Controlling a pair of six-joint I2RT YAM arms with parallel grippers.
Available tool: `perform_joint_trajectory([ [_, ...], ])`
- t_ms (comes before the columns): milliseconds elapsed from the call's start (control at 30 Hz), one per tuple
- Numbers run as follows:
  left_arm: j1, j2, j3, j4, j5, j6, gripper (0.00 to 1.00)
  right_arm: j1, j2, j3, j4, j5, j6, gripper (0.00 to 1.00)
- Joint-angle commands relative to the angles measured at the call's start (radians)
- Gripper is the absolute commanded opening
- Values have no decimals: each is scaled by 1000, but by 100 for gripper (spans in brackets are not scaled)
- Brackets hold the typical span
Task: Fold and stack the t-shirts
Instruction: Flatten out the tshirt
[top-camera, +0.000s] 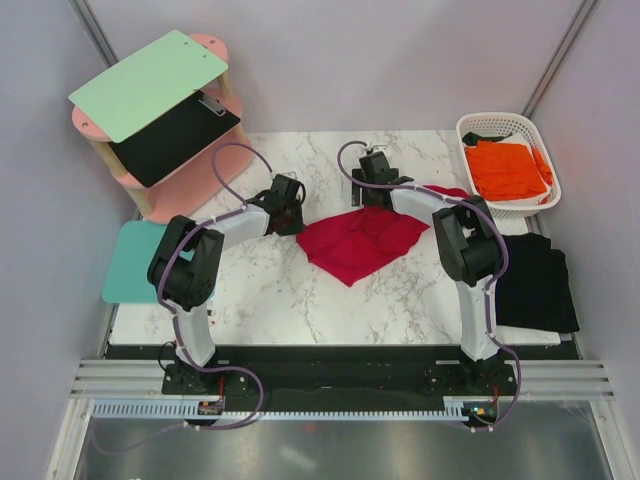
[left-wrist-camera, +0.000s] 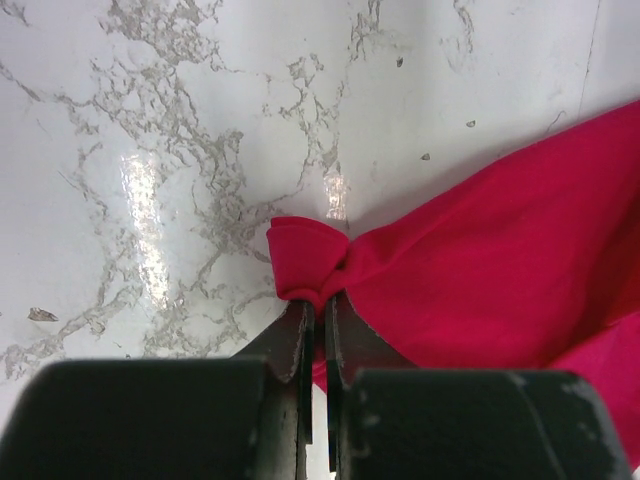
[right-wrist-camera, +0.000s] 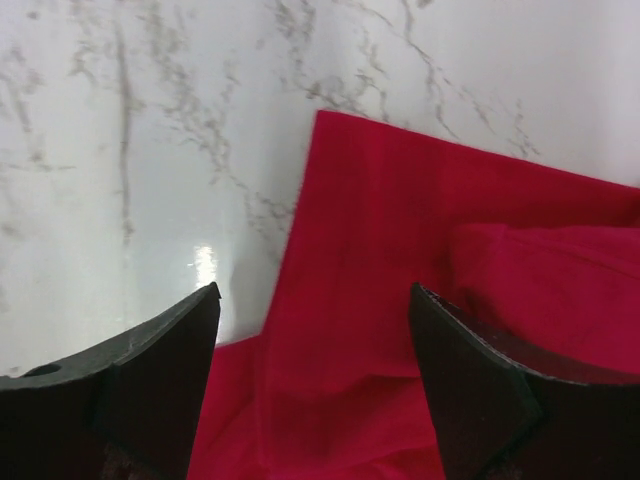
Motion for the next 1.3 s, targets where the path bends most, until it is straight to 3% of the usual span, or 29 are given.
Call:
perform_joint_trajectory([
  [0,5,-43,29,-1,-26,22,2,-3,15,66,-43,125,-39,83],
  [67,5,-47,30,-1,-27,23,2,-5,25,69,-41,128,-42,77],
  [100,5,-47,30,-4,-32,25,2,-5,28,75,-43,125,-48,68],
  [133,5,-51,32,-4,-32,25,2,-5,38,80,-41,120,-48,48],
  [200,7,-54,33,-7,-39,29,2,-5,44,88,-43,119,-50,30],
  [233,8,-57,35,-13,-42,31,2,-5,51,89,-43,114,-54,13],
  [300,13,-63,40,-22,-52,39,2,-3,50,92,-40,117,-59,4],
  [400,24,-77,40,-30,-65,49,2,-5,27,79,-26,123,-59,1],
  [567,39,-86,36,-39,-68,58,2,-5,-4,57,-3,76,-54,7],
  [733,39,-77,36,-39,-59,59,2,0,-5,52,23,7,-44,44],
  [767,39,-77,36,-39,-55,59,2,3,-4,54,26,0,-45,56],
  [867,39,-74,36,-39,-49,59,2,14,11,65,25,7,-48,66],
  [1267,39,-83,30,-39,-45,60,2,24,117,149,-81,62,-56,68],
])
